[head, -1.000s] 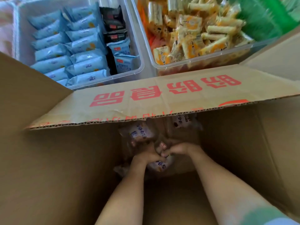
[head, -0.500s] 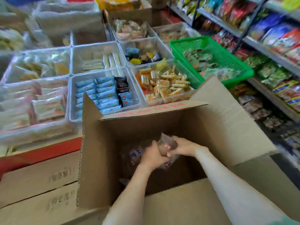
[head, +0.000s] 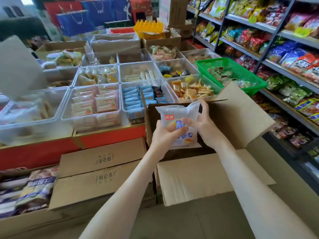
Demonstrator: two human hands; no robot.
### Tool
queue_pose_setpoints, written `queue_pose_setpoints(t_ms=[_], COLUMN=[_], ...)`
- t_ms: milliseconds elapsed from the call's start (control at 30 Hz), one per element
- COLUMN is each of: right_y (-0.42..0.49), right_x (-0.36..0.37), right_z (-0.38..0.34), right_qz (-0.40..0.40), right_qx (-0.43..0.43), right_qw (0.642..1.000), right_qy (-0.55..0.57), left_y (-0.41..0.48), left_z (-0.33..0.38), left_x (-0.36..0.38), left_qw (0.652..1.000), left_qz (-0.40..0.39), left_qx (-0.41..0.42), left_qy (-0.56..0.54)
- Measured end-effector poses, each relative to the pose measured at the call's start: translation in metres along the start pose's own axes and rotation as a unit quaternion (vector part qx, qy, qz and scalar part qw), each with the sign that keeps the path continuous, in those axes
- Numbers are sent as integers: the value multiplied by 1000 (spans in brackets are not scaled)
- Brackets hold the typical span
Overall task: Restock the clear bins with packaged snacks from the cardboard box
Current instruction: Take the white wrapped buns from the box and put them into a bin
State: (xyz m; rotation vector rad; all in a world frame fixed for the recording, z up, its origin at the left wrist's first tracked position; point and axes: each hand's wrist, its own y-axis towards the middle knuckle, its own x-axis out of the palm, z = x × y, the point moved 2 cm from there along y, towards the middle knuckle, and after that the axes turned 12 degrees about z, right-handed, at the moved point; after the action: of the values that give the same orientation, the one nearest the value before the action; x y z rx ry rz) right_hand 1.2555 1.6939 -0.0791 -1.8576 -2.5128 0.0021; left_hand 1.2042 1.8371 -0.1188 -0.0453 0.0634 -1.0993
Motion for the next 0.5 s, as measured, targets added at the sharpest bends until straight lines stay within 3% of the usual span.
queue_pose_setpoints(t_ms=[100,233,500], right_y=[-8,-18,-27], right_x=[64,172,365], right_z=[-16,-27,-8], right_qz=[-77,-88,-169], right_qx=[-10,-23,-4], right_qw=[997,996,983], right_qy=[-5,14,70], left_y=[-8,-19,-15], left_z=[12,19,15], left_x=[-62,-167,-366], left_qw=[999,995,997], left_qz=[-11,10,59], left_qx=[19,13,-13], left_qy=[-28,-96,-44])
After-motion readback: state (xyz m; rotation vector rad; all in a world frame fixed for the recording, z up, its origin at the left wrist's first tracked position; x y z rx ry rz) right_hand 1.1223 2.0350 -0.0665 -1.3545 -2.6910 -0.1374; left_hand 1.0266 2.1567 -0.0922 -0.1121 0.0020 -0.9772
